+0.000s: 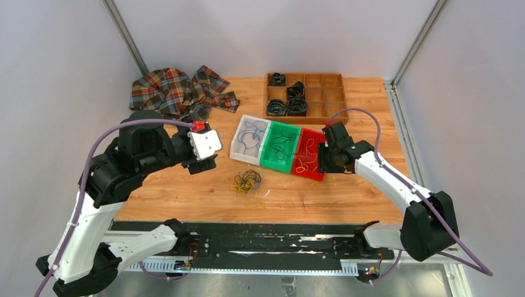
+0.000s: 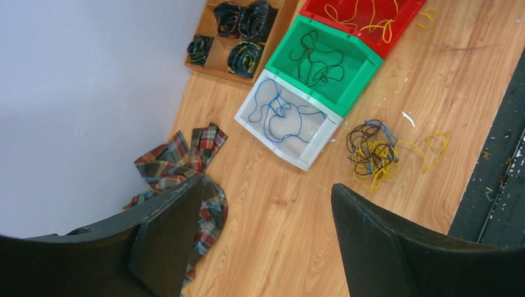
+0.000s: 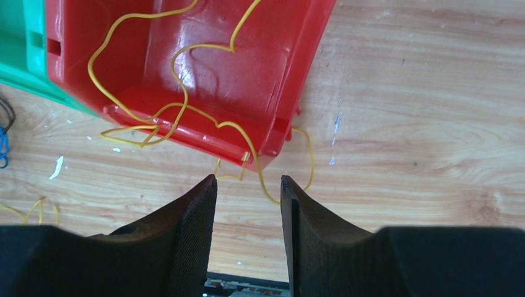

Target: Untangle the cables

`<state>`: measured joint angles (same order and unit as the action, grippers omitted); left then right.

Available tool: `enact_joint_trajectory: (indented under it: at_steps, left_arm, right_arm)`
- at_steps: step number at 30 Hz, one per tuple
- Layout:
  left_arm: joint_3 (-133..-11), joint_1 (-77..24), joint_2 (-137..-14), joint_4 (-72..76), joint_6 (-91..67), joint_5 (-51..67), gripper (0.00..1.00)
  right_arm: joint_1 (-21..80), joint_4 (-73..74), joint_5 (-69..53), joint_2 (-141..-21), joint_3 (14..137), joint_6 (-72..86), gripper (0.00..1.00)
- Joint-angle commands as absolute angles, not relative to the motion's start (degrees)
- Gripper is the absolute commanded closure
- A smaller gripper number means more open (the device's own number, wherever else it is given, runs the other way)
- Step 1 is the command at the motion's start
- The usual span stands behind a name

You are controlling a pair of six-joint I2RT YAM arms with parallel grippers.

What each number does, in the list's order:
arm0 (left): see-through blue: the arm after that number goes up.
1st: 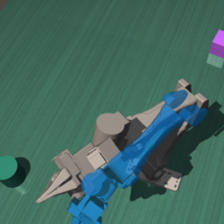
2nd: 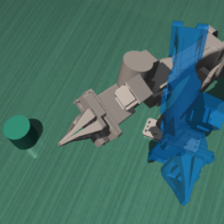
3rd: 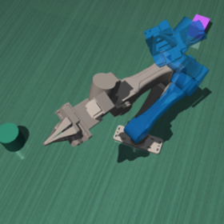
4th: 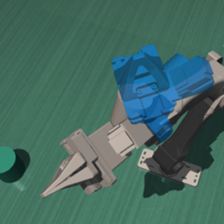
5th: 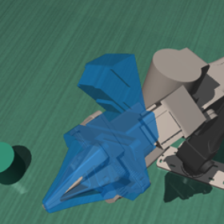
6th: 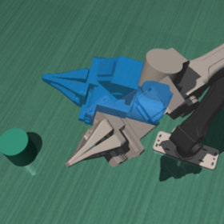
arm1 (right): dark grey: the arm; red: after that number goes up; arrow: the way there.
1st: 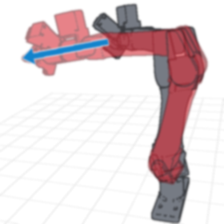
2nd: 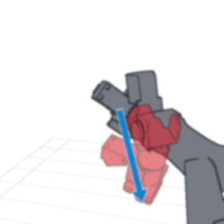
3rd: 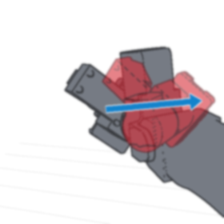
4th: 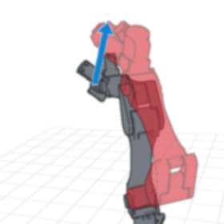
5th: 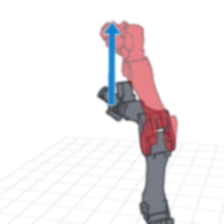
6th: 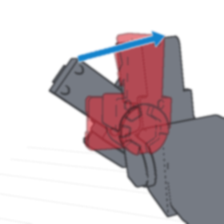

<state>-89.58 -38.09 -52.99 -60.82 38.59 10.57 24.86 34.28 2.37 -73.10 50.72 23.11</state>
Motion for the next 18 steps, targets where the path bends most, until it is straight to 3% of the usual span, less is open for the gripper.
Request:
enact_joint_trajectory:
  at_steps: [1, 18]
  left_arm:
    - [-88.9, -38.5, -51.9, -62.7, 37.0, 11.7, 0.18]
    - [-91.6, -38.5, -52.1, -65.4, 37.5, 12.3, 0.15]
  right_arm:
    - [25.4, 29.7, 5.0, -73.6, 49.9, 19.1, 0.58]
    - [25.0, 30.0, 3.1, -72.9, 45.7, 20.4, 0.77]
